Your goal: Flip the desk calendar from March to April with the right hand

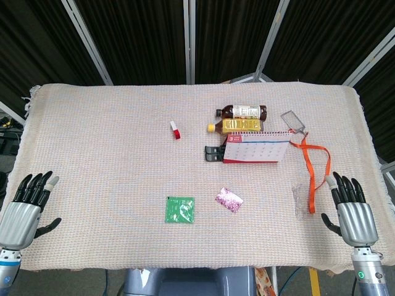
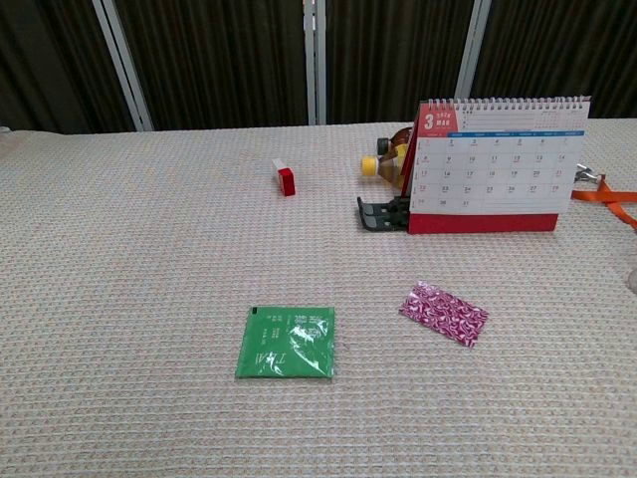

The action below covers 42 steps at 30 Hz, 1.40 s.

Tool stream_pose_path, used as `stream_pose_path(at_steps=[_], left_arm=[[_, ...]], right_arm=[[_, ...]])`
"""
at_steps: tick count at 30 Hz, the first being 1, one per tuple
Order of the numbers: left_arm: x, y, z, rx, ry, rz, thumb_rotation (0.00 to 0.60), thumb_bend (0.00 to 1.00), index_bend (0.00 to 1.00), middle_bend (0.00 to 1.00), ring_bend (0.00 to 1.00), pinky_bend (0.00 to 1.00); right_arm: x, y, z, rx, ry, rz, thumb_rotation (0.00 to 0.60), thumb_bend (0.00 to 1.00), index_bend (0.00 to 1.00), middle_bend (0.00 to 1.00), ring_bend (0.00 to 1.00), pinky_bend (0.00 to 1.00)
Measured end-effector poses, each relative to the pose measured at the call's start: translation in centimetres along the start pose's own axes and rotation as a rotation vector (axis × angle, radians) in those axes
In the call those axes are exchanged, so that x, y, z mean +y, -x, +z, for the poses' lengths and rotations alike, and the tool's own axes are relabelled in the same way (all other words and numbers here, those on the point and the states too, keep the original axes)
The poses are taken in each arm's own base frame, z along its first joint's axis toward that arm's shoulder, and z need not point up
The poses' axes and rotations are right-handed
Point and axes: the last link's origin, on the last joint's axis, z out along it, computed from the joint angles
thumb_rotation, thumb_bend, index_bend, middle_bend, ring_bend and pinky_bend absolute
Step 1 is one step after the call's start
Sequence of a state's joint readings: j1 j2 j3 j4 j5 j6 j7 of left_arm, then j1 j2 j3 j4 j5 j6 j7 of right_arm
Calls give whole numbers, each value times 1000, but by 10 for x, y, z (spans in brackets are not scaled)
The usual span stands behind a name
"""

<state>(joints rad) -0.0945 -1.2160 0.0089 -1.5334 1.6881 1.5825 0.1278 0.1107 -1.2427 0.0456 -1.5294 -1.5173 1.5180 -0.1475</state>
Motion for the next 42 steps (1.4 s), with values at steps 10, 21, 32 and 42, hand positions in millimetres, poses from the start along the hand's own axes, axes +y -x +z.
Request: stream_pose_path(at_steps=[10,21,32,42], left_arm=[[0,-1,0,6,2,-6,600,74,0,0,0,0],[0,-6,1,30,7,-21,600,74,0,0,0,0],[0,-10,0,39,13,-28,600,74,0,0,0,0],[1,-10,0,41,17,-28,600,74,0,0,0,0]], right_arm=[[-6,2,3,-15,-4,52,600,194,0,61,40,38],[-45,9,29,-103,71,567,600,249,0,597,602,544],[-77,46,81,-447,325,1276,600,264,35,594,603,544],[-78,75,110,-477,417,1370,600,266,35,587,603,542]])
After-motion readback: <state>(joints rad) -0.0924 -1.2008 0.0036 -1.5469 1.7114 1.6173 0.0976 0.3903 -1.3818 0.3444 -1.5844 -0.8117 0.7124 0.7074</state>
